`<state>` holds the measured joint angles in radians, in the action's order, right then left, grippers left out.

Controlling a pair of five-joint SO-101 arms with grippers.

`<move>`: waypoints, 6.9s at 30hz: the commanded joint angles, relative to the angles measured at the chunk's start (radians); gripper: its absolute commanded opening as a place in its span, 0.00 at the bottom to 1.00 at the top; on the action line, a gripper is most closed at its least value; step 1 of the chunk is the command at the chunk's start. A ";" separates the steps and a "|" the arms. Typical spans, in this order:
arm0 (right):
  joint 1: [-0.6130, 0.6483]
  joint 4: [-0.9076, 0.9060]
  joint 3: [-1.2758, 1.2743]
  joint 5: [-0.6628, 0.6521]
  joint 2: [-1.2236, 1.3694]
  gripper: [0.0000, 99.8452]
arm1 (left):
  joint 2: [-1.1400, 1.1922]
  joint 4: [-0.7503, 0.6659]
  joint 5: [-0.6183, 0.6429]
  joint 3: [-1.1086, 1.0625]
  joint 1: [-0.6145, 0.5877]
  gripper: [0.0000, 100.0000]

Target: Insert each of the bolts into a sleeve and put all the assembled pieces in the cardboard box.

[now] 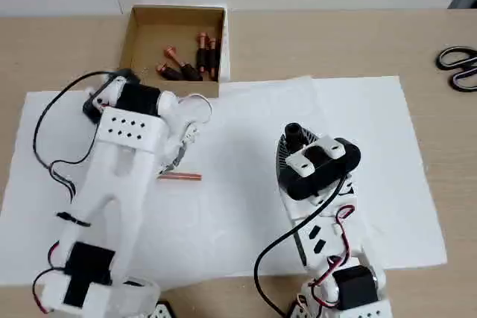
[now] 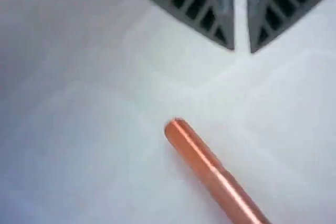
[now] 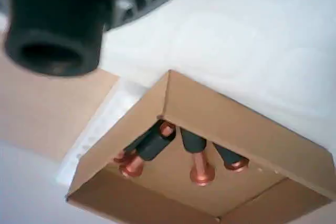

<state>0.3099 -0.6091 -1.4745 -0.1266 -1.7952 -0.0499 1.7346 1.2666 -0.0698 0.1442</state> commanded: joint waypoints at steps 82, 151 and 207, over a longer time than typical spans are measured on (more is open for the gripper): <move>-0.007 -0.062 -0.005 -0.115 -0.013 0.00 | 0.160 -0.589 0.276 -0.331 -0.132 0.01; 0.122 0.515 -0.204 -0.193 -0.016 0.00 | -1.002 -0.976 -0.678 -0.648 0.020 0.01; 0.188 0.513 -0.209 -0.098 -0.010 0.00 | -1.214 -1.367 -0.950 -0.840 0.293 0.01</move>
<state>0.4864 -0.1151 -1.6771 -0.2309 -1.7952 -1.2589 0.4028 0.3659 -0.9766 0.4219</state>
